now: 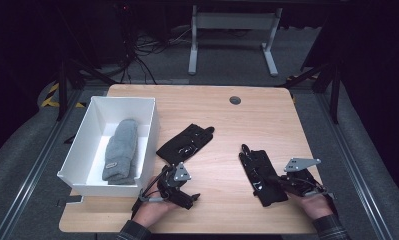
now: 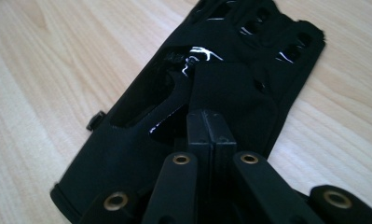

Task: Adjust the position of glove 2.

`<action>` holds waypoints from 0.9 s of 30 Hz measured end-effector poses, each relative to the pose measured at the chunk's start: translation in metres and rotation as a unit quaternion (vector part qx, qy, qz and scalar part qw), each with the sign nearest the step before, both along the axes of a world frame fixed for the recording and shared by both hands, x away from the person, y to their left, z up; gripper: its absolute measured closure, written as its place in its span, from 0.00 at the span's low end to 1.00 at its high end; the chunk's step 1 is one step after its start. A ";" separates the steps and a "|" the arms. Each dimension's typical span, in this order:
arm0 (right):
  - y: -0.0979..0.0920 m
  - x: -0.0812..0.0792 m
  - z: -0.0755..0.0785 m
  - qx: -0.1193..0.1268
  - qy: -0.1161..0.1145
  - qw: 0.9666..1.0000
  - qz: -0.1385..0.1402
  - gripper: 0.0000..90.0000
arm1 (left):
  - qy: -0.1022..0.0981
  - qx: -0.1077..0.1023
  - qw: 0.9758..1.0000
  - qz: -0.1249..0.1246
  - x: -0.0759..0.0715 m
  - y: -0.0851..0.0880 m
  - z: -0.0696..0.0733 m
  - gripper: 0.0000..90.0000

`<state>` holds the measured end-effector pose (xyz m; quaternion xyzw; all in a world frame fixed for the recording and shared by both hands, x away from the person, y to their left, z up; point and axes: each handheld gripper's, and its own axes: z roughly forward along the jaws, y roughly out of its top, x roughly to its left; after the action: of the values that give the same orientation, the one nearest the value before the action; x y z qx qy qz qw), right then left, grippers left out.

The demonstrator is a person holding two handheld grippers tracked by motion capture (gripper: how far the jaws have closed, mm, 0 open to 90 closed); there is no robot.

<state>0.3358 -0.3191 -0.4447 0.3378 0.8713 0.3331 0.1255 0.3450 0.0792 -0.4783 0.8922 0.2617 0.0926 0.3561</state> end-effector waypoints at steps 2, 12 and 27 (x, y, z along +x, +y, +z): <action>0.008 -0.005 -0.003 -0.007 0.008 1.000 0.019 1.00 | 0.000 0.000 1.000 0.000 0.000 0.000 0.000 0.00; 0.016 -0.014 0.001 0.005 -0.002 0.999 0.038 0.90 | 0.001 0.001 1.000 0.003 0.000 -0.001 0.000 0.00; -0.029 0.003 -0.004 0.024 -0.044 0.995 -0.083 0.35 | 0.013 -0.011 0.999 0.041 0.012 -0.002 0.023 0.44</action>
<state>0.3392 -0.3479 -0.4490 0.3965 0.8257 0.3573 0.1828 0.3565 0.0769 -0.4551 0.8779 0.3038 0.0922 0.3585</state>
